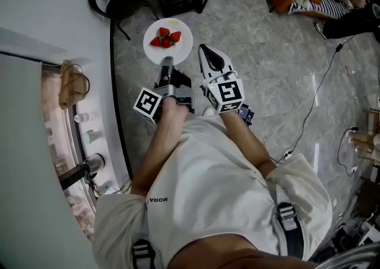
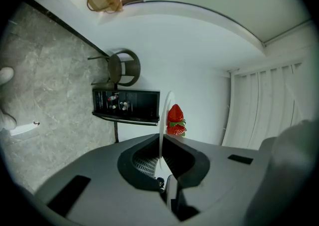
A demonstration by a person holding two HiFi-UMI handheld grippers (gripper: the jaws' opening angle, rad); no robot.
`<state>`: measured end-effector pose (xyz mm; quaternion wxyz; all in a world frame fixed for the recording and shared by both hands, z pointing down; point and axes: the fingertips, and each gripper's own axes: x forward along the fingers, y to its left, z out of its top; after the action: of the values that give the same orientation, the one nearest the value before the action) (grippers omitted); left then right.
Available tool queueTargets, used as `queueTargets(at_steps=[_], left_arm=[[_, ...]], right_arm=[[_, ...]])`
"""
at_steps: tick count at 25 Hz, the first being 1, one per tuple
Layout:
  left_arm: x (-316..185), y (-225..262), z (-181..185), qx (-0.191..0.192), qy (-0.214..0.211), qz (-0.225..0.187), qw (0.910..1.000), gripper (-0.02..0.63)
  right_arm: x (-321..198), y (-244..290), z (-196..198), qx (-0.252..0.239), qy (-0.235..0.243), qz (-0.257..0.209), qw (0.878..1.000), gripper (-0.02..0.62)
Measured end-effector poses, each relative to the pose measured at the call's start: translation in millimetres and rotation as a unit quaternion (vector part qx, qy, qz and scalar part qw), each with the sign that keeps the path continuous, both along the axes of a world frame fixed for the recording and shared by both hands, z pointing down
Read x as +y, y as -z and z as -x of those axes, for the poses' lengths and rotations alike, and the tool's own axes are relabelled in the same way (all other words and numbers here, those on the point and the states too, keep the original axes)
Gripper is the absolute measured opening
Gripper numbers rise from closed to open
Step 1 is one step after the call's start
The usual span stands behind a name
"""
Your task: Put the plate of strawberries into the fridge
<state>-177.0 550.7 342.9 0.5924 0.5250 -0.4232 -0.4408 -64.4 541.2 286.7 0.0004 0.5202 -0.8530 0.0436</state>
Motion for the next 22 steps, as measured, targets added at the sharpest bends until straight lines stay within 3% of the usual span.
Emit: queueTargets(at_steps=[5, 11, 22], left_arm=[[-3, -1, 0, -0.003, 0.002, 0.006, 1.0000, 0.009], [31, 2, -62, -0.013, 0.022, -0.003, 0.9997, 0.009], [18, -6, -76, -0.019, 0.030, 0.003, 0.9994, 0.009]], right_arm=[[-5, -6, 3, 0.002, 0.010, 0.012, 1.000, 0.005], [24, -6, -70, -0.021, 0.011, -0.005, 1.000, 0.005], [7, -18, -79, -0.018, 0.025, 0.013, 0.999, 0.005]])
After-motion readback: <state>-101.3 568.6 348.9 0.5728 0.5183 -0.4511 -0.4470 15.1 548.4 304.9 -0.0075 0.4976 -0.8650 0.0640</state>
